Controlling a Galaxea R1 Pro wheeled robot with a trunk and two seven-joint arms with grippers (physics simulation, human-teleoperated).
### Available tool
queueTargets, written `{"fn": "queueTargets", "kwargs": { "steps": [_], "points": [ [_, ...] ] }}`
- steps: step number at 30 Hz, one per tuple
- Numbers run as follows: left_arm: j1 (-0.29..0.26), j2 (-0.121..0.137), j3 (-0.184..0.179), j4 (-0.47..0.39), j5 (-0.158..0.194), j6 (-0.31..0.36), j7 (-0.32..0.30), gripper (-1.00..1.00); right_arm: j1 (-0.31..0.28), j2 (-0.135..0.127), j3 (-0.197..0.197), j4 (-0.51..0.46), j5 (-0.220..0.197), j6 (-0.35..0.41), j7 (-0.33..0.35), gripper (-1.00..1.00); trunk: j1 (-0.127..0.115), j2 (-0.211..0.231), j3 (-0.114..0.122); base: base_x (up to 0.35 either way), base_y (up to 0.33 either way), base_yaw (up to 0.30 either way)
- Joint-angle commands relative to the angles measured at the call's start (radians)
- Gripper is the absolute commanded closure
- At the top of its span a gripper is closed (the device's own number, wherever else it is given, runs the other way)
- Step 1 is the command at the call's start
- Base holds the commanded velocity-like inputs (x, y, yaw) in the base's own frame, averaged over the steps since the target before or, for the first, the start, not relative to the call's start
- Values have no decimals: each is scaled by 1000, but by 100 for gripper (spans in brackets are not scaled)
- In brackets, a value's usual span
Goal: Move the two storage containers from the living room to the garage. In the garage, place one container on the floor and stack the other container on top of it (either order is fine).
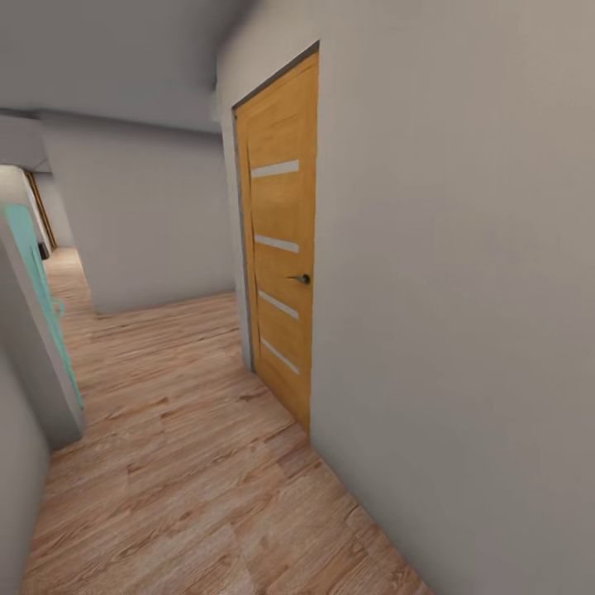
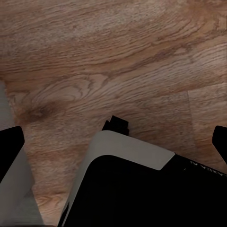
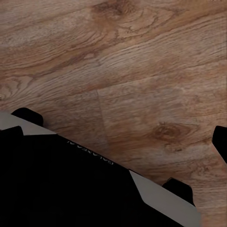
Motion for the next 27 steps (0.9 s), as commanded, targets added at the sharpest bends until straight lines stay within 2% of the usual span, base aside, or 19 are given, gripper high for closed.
{"fn": "queueTargets", "kwargs": {
  "steps": [1, 17, 27],
  "points": [
    [-1, 0, 4, 1, 2, 1, 2, -100, -2, 0, 7, 4, 0, -8, 0, -100, 0, -1, -2, 0, 0, 222],
    [-1, 0, 4, 1, 2, 1, 2, -100, -2, 1, 8, 4, 0, -3, 0, -100, 0, -1, -20, 6, 0, 199],
    [-1, 0, 4, 0, 2, 1, 2, -100, -2, -1, 7, 4, 0, -6, 0, -100, 0, -1, -24, 243, 0, 46]
  ]
}}
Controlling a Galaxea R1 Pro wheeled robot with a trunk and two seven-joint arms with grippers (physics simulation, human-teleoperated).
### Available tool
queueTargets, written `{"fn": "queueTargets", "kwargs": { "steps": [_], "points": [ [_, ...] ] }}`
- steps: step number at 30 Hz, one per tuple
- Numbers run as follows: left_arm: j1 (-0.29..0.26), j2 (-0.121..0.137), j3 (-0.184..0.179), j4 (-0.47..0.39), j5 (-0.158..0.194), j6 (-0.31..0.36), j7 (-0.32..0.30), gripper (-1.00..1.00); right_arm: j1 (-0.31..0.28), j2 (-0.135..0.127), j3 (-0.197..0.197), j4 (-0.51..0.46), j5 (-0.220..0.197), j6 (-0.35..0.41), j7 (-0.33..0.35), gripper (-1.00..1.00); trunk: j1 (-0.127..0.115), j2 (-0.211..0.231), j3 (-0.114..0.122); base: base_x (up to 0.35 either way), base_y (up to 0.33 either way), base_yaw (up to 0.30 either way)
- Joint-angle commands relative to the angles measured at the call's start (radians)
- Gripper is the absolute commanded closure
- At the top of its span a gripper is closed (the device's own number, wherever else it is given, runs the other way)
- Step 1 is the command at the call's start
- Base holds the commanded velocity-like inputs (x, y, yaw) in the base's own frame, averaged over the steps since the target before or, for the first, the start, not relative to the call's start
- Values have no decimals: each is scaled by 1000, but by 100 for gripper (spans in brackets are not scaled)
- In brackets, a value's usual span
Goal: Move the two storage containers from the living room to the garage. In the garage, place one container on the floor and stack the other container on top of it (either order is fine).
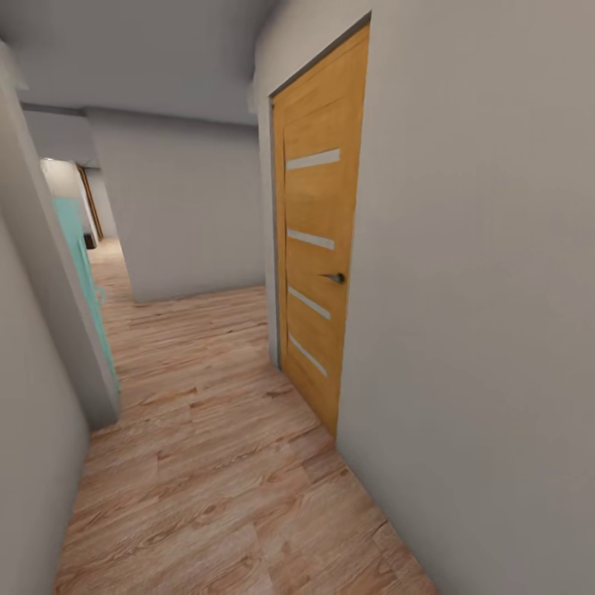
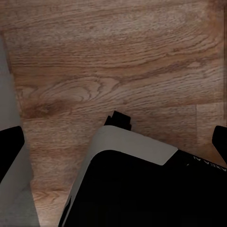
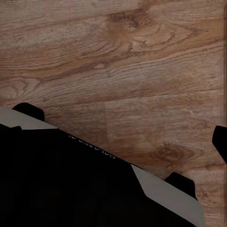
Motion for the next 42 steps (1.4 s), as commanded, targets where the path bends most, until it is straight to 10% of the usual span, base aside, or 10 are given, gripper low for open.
{"fn": "queueTargets", "kwargs": {
  "steps": [1, 42],
  "points": [
    [-1, 0, 4, 1, 1, 1, 2, -100, -2, 0, 8, 4, 0, -8, 0, -100, 1, -1, -1, 331, 0, 2],
    [-1, 0, 4, 2, 2, 1, 2, -100, -2, 3, 9, 4, 0, -8, 0, -100, 1, -1, -39, 235, 0, 116]
  ]
}}
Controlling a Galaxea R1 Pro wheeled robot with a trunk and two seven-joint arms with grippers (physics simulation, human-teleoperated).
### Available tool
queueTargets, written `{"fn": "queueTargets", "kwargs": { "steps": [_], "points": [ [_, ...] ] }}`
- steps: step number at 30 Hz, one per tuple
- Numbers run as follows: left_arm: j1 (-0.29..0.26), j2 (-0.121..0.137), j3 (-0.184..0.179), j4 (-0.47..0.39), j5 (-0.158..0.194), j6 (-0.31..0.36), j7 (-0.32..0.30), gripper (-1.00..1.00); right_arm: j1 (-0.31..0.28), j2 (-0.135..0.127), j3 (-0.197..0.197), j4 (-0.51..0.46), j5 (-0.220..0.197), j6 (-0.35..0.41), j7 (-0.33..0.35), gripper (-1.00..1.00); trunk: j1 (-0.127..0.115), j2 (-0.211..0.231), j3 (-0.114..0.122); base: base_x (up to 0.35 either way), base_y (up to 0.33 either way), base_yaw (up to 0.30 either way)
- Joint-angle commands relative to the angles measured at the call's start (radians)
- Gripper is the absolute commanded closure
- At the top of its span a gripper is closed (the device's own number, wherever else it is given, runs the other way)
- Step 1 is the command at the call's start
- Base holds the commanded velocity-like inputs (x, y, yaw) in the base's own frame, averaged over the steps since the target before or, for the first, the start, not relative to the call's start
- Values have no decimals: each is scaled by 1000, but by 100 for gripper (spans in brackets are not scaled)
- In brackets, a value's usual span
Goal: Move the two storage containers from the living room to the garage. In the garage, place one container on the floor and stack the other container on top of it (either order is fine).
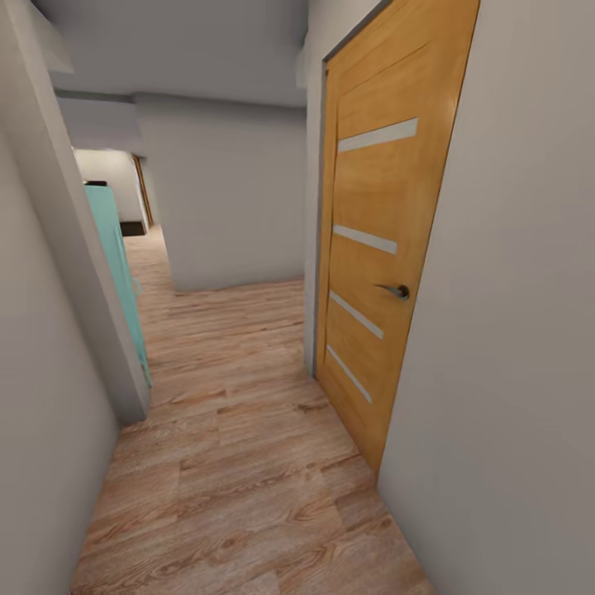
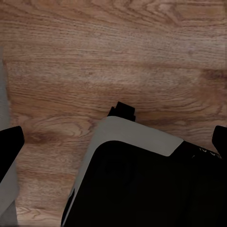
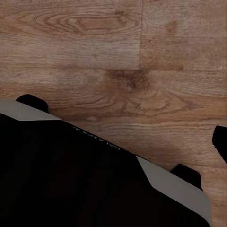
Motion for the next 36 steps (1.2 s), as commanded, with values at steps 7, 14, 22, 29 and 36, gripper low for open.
{"fn": "queueTargets", "kwargs": {
  "steps": [7, 14, 22, 29, 36],
  "points": [
    [-1, 0, 4, 2, 2, 1, 2, -100, -2, 0, 8, 4, 0, -8, 0, -100, 0, -1, -10, 22, 0, 181],
    [-1, 0, 4, 2, 2, 1, 2, -100, -1, 0, 8, 4, -1, -8, 0, -100, 0, -1, -18, 1, 0, 194],
    [-1, 0, 4, 2, 2, 1, 2, -100, -1, 0, 8, 4, -1, -8, 0, -100, 0, -1, -27, 0, 0, 218],
    [-1, 0, 4, 2, 2, 1, 2, -100, -2, -1, 8, 4, -1, -9, 0, -100, 0, -1, -30, 0, -3, 170],
    [-1, 0, 4, 1, 2, 1, 2, -100, -2, -1, 8, 4, -1, -8, 0, -100, 0, -1, -30, 2, -96, 18]
  ]
}}
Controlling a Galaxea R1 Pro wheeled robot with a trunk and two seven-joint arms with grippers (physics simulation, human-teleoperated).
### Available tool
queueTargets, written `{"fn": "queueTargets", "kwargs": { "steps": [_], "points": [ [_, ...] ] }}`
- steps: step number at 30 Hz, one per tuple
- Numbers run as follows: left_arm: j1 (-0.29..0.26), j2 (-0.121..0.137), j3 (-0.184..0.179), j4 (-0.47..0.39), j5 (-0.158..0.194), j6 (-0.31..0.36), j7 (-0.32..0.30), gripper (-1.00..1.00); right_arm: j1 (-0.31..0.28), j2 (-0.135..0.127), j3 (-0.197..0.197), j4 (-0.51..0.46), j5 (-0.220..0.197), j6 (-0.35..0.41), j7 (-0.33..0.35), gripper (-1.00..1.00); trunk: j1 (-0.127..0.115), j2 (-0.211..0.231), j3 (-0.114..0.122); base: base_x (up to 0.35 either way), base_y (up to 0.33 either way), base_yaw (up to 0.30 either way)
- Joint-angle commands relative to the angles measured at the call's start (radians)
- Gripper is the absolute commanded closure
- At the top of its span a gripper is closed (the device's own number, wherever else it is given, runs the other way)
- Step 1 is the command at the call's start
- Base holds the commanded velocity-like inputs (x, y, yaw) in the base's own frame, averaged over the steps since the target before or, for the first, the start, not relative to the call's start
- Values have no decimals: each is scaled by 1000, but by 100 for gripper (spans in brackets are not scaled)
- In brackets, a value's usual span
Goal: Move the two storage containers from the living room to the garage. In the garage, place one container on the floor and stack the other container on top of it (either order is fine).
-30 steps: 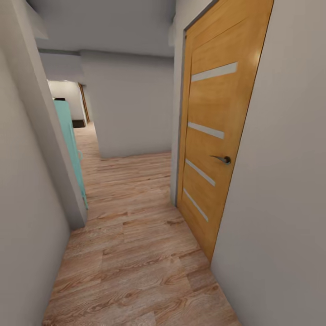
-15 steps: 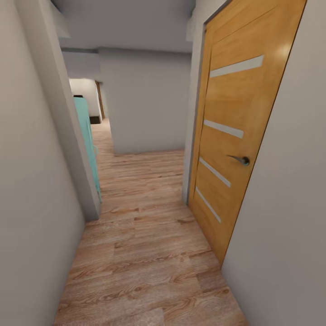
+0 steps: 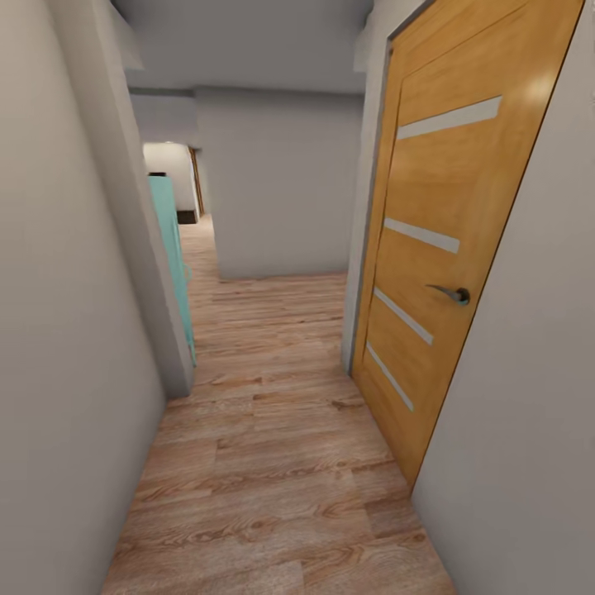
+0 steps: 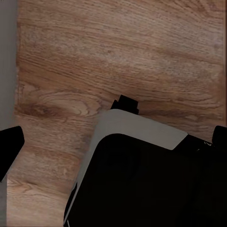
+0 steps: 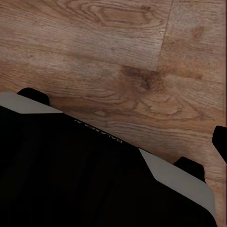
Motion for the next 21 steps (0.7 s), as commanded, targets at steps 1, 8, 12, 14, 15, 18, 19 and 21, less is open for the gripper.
{"fn": "queueTargets", "kwargs": {
  "steps": [1, 8, 12, 14, 15, 18, 19, 21],
  "points": [
    [-1, 0, 4, 1, 1, 1, 2, -100, -2, -1, 7, 4, 0, -8, 1, -100, 0, -1, -1, 125, -144, 1],
    [-1, -1, 4, 1, 2, 1, 2, -100, -2, -1, 8, 4, 0, -8, 2, -100, 0, -1, -1, 146, -147, 0],
    [-1, -1, 4, 1, 1, 1, 2, -100, -2, -1, 7, 4, 0, -8, 2, -100, 0, -1, -1, 154, -149, 0],
    [-1, -1, 4, 1, 1, 1, 2, -100, -2, -1, 7, 4, 0, -8, 1, -100, 0, -1, -2, 155, -149, 0],
    [-1, -1, 4, 1, 2, 1, 2, -100, -2, -1, 7, 4, 0, -8, 1, -100, 0, -1, -2, 155, -147, 0],
    [-1, -1, 4, 1, 2, 1, 2, -100, -2, -1, 7, 4, 0, -8, 1, -100, 0, -1, -3, 140, -131, 0],
    [-1, -1, 4, 1, 1, 1, 2, -100, -2, -1, 7, 4, 0, -8, 1, -100, 0, -1, -3, 127, -116, 0],
    [-1, -1, 4, 1, 1, 1, 2, -100, -2, -1, 8, 4, 0, -8, 1, -100, 0, -1, -4, 124, -106, 0]
  ]
}}
